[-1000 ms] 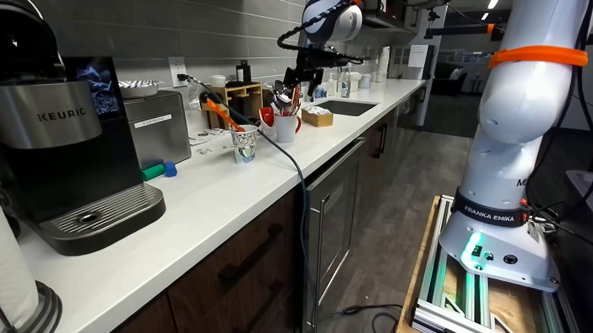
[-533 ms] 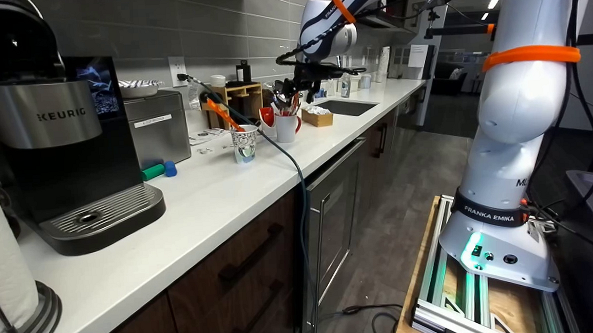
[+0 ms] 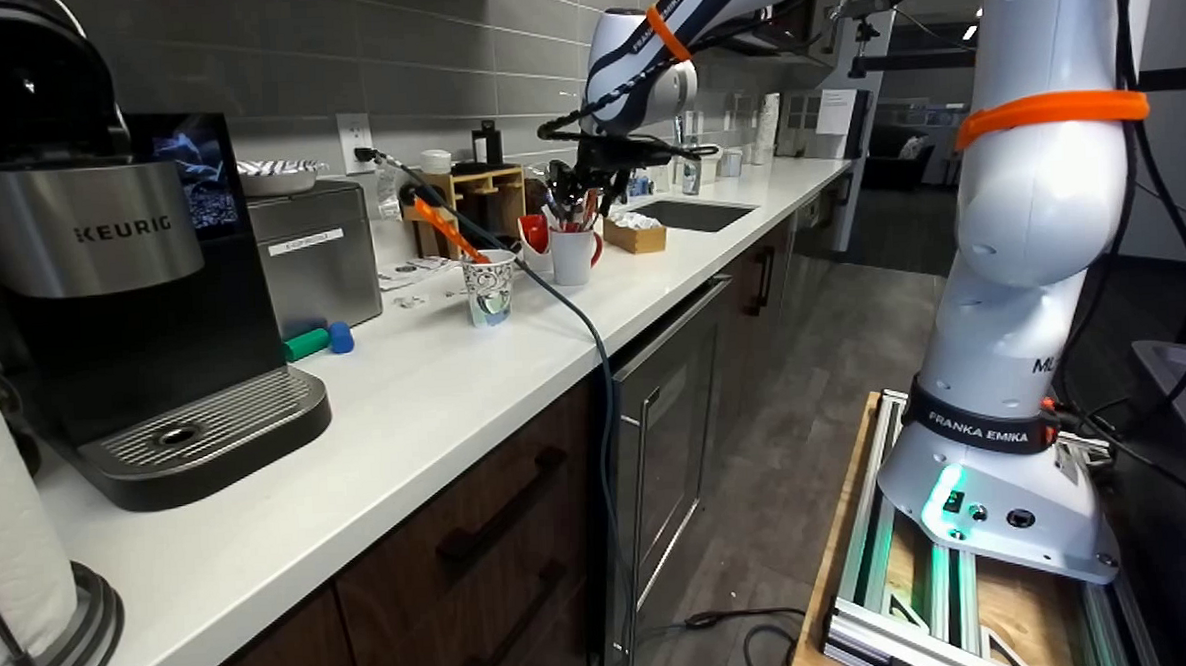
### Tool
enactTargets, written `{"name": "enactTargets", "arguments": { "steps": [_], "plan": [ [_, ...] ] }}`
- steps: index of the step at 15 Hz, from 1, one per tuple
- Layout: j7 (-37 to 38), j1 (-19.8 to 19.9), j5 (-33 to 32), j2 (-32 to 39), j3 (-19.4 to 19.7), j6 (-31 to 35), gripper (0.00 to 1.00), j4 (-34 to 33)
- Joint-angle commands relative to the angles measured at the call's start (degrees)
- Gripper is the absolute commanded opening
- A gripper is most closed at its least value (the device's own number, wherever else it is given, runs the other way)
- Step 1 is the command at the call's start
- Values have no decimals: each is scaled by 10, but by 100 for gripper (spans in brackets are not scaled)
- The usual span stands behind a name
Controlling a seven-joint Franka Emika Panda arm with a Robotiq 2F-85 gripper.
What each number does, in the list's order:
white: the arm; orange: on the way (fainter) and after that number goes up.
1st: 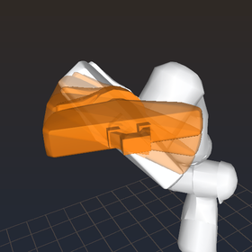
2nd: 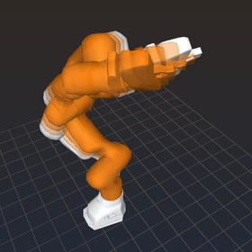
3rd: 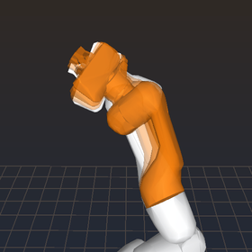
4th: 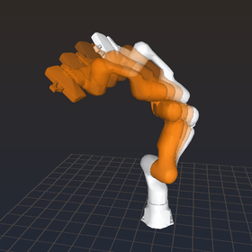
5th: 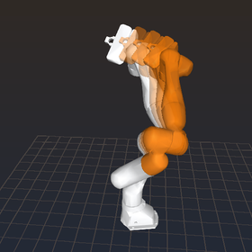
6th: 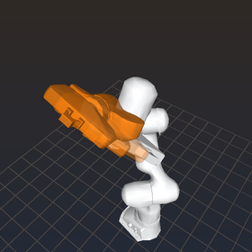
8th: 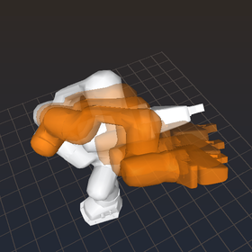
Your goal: Move one stirrer from the mug on the right to the cup on the left.
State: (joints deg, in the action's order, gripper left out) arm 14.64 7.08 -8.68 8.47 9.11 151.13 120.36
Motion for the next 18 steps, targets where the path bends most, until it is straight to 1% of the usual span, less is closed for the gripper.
{"name": "enactTargets", "arguments": {
  "steps": [1,2,3,4,5,6,7,8,9,10,11,12,13,15,18],
  "plan": [
    [12,1,14,22,8,3,58,-13],
    [10,3,21,24,9,4,50,-12],
    [11,3,22,26,11,4,48,-12],
    [12,3,25,28,13,4,39,-12],
    [13,3,26,29,15,4,41,-11],
    [15,3,26,28,16,6,36,-11],
    [17,3,25,28,18,8,23,-11],
    [17,2,24,26,18,12,14,-10],
    [16,1,23,26,18,15,15,-10],
    [16,0,18,25,19,18,3,-12],
    [12,-1,19,24,17,22,0,-12],
    [8,-3,15,23,16,25,0,-14],
    [4,-4,16,22,15,27,3,-16],
    [-13,-5,20,12,9,23,0,-16],
    [-40,-4,21,-14,4,7,1,-11]
  ]
}}
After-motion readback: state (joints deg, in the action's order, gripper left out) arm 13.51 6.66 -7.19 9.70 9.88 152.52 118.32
